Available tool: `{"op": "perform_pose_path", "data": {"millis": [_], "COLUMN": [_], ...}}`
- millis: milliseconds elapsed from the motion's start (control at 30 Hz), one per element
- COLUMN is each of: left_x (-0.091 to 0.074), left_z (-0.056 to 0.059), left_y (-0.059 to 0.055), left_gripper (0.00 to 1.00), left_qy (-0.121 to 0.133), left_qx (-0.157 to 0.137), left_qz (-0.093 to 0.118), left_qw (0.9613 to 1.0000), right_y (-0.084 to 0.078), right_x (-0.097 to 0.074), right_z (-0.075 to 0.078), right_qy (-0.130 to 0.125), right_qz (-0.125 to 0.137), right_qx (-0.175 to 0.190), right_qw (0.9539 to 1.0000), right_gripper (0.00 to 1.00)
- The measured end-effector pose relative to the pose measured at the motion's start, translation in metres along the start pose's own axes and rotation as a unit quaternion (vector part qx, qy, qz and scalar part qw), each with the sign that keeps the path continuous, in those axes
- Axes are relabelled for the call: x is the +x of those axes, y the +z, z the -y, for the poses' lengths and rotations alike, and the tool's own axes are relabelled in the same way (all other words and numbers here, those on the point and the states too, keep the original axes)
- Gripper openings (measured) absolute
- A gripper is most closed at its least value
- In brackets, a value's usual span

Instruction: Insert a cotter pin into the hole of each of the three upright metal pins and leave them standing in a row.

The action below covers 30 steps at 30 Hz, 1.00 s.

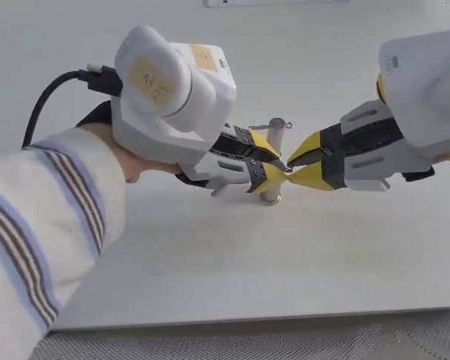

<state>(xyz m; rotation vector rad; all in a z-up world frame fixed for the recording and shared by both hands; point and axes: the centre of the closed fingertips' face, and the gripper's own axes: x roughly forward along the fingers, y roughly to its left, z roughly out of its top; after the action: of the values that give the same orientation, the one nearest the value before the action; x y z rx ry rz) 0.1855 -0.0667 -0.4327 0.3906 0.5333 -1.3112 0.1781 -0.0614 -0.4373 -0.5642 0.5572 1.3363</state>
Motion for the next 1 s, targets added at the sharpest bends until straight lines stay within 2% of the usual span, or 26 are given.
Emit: {"op": "perform_pose_path", "data": {"millis": [133,200,300,333,500,600,833,1000], "left_x": [-0.008,-0.012,-0.019,-0.021,-0.03,-0.032,-0.035,-0.038], "left_z": [0.001,0.008,0.013,0.014,0.021,0.027,0.037,0.043], "left_y": [-0.001,-0.006,-0.01,-0.012,-0.023,-0.03,-0.036,-0.038], "left_gripper": [0.13,0.2,0.34,0.39,0.51,0.63,0.87,0.97], "left_qy": [0.002,-0.01,-0.01,-0.009,0.002,0.001,0.0,-0.003], "left_qx": [0.001,-0.004,-0.006,-0.011,-0.043,-0.059,-0.077,-0.088], "left_qz": [0.005,0.004,0.014,0.017,0.036,0.033,0.042,0.045], "left_qw": [1.0,0.9999,0.9998,0.9998,0.9984,0.9977,0.9961,0.9951], "right_y": [-0.002,-0.002,-0.002,-0.002,0.0,0.0,-0.002,-0.003], "right_x": [0.0,0.0,0.002,0.002,0.006,0.009,0.019,0.023], "right_z": [0.0,-0.001,-0.001,-0.001,0.0,0.0,0.003,0.002], "right_qy": [-0.005,-0.006,-0.007,-0.007,-0.004,0.0,0.004,0.007], "right_qz": [-0.004,-0.002,-0.002,-0.002,0.002,0.004,0.003,0.001], "right_qx": [0.004,0.011,0.018,0.02,0.034,0.043,0.052,0.056], "right_qw": [1.0,0.9999,0.9998,0.9998,0.9994,0.9991,0.9986,0.9984], "right_gripper": [0.11,0.14,0.16,0.17,0.19,0.18,0.2,0.2]}}
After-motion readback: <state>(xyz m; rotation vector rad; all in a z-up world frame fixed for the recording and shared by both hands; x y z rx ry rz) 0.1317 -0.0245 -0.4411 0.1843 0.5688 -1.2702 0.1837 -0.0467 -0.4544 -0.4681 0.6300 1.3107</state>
